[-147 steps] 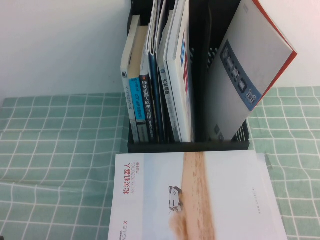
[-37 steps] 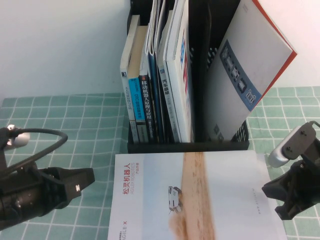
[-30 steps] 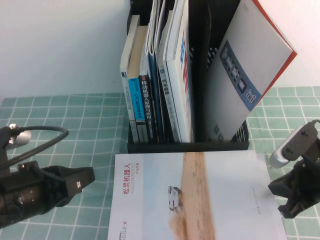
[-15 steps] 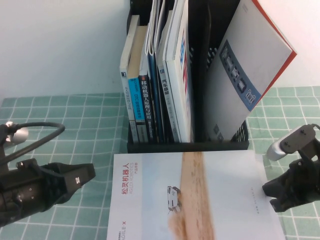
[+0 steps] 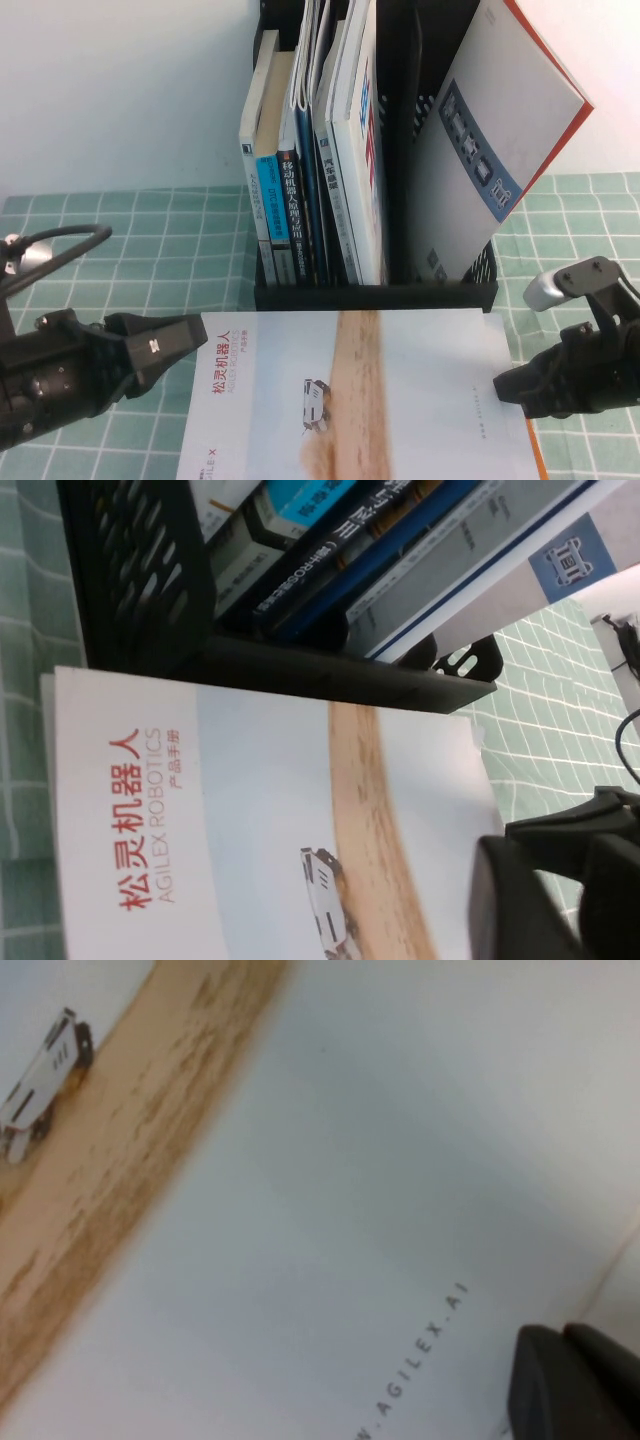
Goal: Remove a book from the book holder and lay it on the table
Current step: Hold the bookshelf
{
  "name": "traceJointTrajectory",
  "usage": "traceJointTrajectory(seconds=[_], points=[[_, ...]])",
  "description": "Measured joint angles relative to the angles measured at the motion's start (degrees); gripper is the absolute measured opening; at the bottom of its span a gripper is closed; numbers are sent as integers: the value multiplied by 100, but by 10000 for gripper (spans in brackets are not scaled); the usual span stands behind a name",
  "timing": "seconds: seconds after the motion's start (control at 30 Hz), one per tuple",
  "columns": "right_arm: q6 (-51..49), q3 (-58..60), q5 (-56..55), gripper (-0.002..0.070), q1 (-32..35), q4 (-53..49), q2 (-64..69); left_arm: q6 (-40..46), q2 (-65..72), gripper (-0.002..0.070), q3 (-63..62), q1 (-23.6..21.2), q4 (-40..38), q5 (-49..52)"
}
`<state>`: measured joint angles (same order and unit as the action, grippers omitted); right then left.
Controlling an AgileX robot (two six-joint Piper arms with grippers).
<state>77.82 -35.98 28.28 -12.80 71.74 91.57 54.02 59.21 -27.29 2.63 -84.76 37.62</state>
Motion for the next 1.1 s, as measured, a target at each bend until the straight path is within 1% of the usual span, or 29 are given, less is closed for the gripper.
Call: traceJointTrajectory(seconds=[0.17, 0.23, 0.33, 0.43, 0.5, 0.6, 0.7, 0.8, 0.87, 0.93, 1.03, 1.1], points=[[0, 0, 131, -2, -21, 37, 21, -345, 0, 325, 0, 0, 126, 5], [0, 0, 170, -2, -21, 37, 21, -498, 0, 365, 0, 0, 330, 14], [0, 0, 268, -2, -21, 37, 21, -833, 0, 386, 0, 0, 735, 29], [0, 0, 281, -2, -24, 37, 25, -1024, 0, 391, 0, 0, 1071, 58], [-2, -27, 281, -2, -24, 37, 14, -1093, 0, 393, 0, 0, 1149, 72], [-2, -182, 133, -2, -34, 16, -205, -1118, 0, 393, 0, 0, 1084, 110], [88, -464, -263, -2, -34, 16, -650, -1025, 0, 393, 0, 0, 902, 161], [443, -757, -739, -2, -34, 251, -1097, -832, 0, 370, 0, 0, 825, 197], [937, -978, -852, -2, -34, 679, -1260, -681, 0, 327, 0, 0, 816, 197], [1668, -1152, -592, 5, -34, 1145, -1274, -613, 0, 281, 0, 0, 811, 197], [2750, -1282, 83, 55, -93, 1988, -1095, -566, 0, 226, 0, 0, 803, 197], [3298, -1310, 126, 95, -166, 2304, -970, -528, 0, 214, 0, 0, 785, 186]])
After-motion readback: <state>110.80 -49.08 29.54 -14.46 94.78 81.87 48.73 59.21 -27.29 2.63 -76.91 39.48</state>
